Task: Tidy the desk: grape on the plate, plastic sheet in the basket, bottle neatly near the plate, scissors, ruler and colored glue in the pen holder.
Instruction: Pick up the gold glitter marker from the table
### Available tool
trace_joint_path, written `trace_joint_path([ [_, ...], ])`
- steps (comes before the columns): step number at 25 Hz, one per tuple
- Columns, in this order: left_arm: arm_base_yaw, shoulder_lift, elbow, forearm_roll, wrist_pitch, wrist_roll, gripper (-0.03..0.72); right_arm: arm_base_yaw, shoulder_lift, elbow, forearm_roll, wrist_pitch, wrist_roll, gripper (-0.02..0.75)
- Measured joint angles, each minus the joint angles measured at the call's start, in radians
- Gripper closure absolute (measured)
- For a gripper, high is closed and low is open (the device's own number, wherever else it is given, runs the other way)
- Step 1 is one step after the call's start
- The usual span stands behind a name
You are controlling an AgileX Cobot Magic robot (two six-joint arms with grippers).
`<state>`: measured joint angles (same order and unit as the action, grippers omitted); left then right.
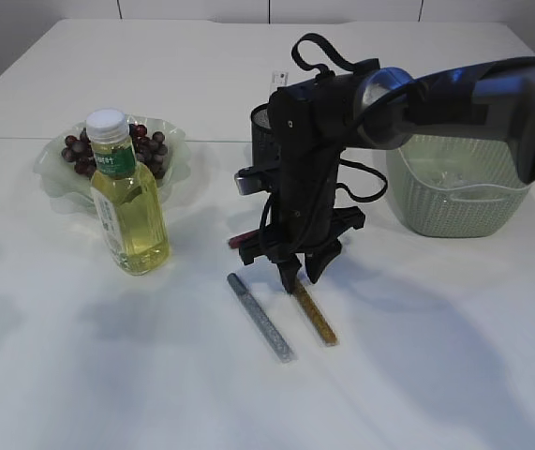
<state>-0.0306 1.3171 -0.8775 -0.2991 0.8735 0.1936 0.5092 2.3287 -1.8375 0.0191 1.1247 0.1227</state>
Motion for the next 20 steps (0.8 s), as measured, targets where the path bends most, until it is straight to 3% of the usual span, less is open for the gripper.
trace_joint_path([
  [10, 0.000, 0.000, 0.000, 0.000, 0.000, 0.000, 0.316, 0.000, 0.020, 0.000, -0.002, 0.007, 0.000, 0.458],
  [20, 0.000, 0.000, 0.000, 0.000, -0.002, 0.000, 0.316, 0.000, 0.020, -0.002, 0.004, 0.013, -0.015, 0.619],
])
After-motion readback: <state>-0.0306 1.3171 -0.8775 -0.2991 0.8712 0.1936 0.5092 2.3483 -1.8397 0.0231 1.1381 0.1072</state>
